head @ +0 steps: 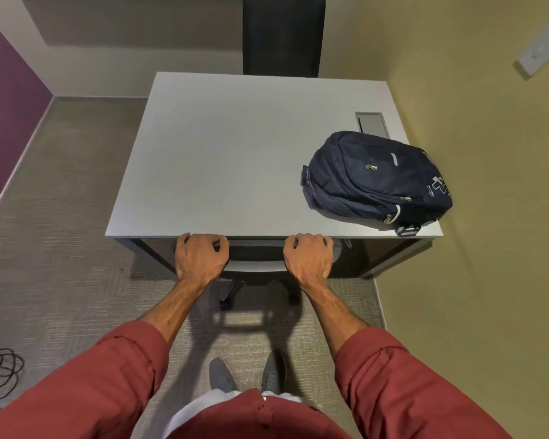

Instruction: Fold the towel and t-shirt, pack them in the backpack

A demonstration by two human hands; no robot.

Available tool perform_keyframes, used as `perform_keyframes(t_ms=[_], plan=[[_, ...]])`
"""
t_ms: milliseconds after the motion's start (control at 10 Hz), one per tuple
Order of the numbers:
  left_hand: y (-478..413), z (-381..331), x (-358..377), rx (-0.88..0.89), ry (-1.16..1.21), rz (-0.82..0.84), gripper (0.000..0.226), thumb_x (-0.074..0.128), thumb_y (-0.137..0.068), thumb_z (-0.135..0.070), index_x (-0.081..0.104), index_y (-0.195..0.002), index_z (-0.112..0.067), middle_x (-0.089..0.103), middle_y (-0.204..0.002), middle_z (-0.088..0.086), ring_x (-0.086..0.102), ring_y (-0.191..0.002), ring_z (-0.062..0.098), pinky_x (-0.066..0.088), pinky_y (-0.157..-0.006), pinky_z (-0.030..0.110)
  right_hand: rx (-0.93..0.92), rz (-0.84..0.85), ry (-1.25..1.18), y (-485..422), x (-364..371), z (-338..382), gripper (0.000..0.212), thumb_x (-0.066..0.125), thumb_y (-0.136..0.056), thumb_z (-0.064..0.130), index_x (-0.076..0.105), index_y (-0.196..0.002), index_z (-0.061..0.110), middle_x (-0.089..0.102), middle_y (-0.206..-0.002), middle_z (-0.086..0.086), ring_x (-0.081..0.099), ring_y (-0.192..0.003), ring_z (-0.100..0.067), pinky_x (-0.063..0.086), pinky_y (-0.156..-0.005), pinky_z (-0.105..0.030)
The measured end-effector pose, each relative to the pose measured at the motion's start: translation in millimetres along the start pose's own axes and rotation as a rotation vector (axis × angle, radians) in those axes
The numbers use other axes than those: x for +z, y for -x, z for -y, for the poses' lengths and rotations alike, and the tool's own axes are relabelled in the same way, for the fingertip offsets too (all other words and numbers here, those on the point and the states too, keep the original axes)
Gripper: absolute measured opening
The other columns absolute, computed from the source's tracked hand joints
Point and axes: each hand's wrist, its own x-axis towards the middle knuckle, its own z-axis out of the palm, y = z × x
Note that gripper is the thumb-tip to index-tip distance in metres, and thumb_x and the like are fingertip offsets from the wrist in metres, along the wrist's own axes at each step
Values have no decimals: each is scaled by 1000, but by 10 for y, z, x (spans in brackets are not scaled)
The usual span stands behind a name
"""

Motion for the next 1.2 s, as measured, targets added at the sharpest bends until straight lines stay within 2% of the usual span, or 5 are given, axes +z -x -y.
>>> perform_keyframes(t_ms=[300, 800, 1000, 1100, 1200], plan=[[-174, 53, -14, 1, 2, 16, 39, 51, -104, -48, 84, -97, -28, 80, -89, -9, 69, -83, 12, 33, -118, 44, 17, -10, -7, -132, 64, 109, 56, 34, -103, 50, 75, -77, 21, 68, -73, 5, 60, -78, -17, 42, -101, -44], [-197, 62, 24, 37, -11, 0, 42, 49, -104, -46, 82, -86, -28, 75, -77, -13, 62, -75, 7, 34, -114, 44, -1, -12, 11, -184, 29, 102, 52, 36, -101, 49, 70, -72, 23, 63, -67, 7, 57, -72, -17, 43, -94, -43], [-183, 41, -9, 42, -136, 55, 52, 34, -103, -45, 71, -71, -27, 60, -62, -15, 58, -66, 9, 39, -110, 46, -23, 67, 52, -186, 20, 121, 50, 36, -103, 46, 73, -80, 21, 71, -79, 3, 61, -82, -19, 40, -100, -47], [-228, 30, -41, 80, -157, 195, 64, 15, -100, -51, 71, -83, -25, 69, -79, -5, 66, -84, 21, 39, -108, 51, -79, 102, 32, -231, -12, 101, 47, 37, -105, 44, 73, -88, 19, 72, -87, 1, 64, -90, -21, 39, -105, -52], [-360, 26, -84, 103, -144, 319, 81, 7, -105, -65, 68, -138, -24, 67, -144, 6, 55, -138, 30, 28, -124, 57, -113, 57, -65, -322, -72, 115, 40, 44, -106, 41, 76, -101, 18, 75, -97, -1, 67, -98, -23, 38, -108, -51]])
